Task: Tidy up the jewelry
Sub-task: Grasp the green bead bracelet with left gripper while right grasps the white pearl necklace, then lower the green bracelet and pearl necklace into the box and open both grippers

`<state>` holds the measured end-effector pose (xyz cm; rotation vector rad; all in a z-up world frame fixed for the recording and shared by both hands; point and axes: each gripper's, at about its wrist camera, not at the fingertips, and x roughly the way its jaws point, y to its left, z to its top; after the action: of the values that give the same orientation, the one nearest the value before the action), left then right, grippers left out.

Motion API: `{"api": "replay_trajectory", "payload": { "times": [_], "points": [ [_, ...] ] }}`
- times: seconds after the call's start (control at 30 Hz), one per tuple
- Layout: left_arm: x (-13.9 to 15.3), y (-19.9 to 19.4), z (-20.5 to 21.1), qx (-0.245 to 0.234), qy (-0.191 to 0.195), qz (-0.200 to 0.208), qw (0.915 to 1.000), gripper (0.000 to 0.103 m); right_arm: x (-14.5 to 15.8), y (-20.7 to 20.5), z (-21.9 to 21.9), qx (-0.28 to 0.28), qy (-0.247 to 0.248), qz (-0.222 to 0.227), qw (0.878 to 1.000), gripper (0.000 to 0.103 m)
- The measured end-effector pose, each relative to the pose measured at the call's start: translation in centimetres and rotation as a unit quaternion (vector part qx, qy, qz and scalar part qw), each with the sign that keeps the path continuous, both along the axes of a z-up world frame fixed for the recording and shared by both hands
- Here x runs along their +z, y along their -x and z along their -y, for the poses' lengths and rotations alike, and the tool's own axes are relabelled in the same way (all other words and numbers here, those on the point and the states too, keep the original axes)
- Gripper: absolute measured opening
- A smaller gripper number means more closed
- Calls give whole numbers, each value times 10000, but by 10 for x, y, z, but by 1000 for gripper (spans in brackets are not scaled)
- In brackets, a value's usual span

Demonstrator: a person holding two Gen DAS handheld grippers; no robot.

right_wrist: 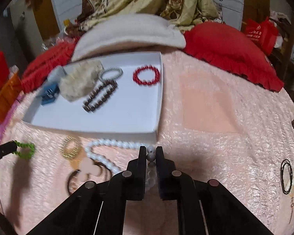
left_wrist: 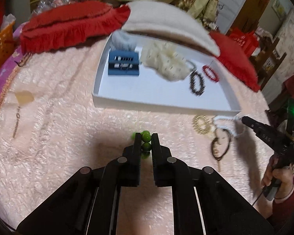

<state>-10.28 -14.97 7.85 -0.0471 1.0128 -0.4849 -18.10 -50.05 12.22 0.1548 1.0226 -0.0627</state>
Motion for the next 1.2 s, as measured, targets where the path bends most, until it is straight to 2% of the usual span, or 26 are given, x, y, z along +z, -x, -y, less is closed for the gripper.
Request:
{"api": "replay_trajectory", "payload": {
  "times": [0.17,0.33,0.6,0.77,0.97,1.2],
  "points": [
    [30,7,-5,-80,291,172,9994,8,33,3,-6,72,-181,315,9993,9],
    [47,9,-8,-156,504,180,9984,8,63,5,-17,197,-257,586,9978,9],
    [59,2,-6,-196,453,260,9984,8,101,0,-38,496,-247,902,9944,9],
    [65,-16,-2,-167,365,363,9985,8,116,-20,-54,635,-328,996,9925,9],
    [59,-55,9,-81,109,374,9992,8,118,-54,-88,880,-245,975,9910,9],
    [25,-102,7,270,-276,213,9990,8,92,-102,-135,1120,-536,668,9900,9]
  ]
}}
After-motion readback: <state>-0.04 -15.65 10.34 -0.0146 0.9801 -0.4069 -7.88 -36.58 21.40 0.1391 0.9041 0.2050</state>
